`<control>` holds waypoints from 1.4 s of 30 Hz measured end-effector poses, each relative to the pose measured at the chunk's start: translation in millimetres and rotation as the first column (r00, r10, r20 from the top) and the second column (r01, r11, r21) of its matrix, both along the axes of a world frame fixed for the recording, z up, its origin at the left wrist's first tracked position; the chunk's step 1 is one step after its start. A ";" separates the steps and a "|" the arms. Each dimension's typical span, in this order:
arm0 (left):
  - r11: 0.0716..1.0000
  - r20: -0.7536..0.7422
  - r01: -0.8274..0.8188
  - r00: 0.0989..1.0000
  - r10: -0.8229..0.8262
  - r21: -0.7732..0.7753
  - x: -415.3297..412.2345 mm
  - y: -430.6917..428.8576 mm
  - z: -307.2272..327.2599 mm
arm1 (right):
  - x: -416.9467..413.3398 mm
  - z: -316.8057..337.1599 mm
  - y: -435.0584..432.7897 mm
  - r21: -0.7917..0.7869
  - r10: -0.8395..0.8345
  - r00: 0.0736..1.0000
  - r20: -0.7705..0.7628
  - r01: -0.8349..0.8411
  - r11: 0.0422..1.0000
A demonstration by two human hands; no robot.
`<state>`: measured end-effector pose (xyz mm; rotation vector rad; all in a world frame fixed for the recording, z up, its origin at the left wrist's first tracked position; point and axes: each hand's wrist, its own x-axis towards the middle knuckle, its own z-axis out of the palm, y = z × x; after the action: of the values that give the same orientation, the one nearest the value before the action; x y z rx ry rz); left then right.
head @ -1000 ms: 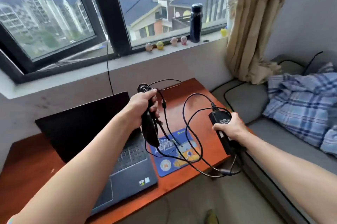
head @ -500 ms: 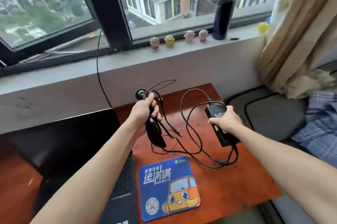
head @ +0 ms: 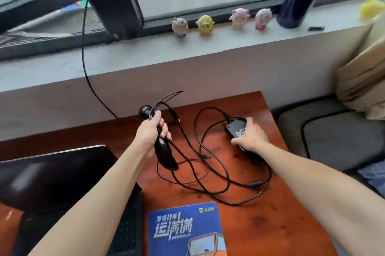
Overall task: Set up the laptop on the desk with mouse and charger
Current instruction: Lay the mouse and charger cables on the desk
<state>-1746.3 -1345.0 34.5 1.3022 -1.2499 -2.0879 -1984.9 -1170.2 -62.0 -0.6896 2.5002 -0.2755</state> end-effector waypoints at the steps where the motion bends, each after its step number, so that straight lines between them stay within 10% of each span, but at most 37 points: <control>1: 0.999 0.012 -0.036 0.999 0.036 0.007 2.0 -2.1 -5.2 | -5.6 -4.2 -10.5 0.011 0.043 0.999 -0.021 -0.043 0.999; 9: 0.966 0.099 -0.235 0.969 0.225 0.108 31.0 -10.8 -32.4 | -25.9 -22.1 -55.5 0.156 0.285 0.937 -0.203 -0.257 0.954; 12: 0.955 0.094 -0.268 0.962 0.257 0.129 39.4 -7.0 -31.0 | 3.7 -5.9 -58.7 -0.010 0.408 0.872 -0.270 -0.427 0.904; 18: 0.975 0.026 -0.164 0.986 0.162 0.149 50.9 9.0 -3.2 | 115.2 11.6 -51.2 -0.321 0.688 0.607 0.397 -0.611 0.724; 27: 0.993 0.006 -0.051 0.999 0.051 0.110 94.4 24.5 30.3 | 160.9 13.3 -37.6 -0.411 0.578 0.523 0.627 -0.408 0.815; 33: 0.991 0.022 -0.107 0.994 0.106 0.078 123.1 36.8 37.4 | 113.7 38.1 -32.4 -0.459 0.338 0.680 0.651 -0.003 0.888; 42: 0.977 0.119 -0.212 0.970 0.211 -0.005 153.2 61.6 42.2 | 42.4 41.3 -39.6 -0.545 0.152 0.924 0.351 0.069 0.836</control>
<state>-1593.1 -1283.4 76.7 1.5124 -1.0962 -1.8922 -1942.6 -1209.8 -20.7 -0.8147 2.0196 -1.0417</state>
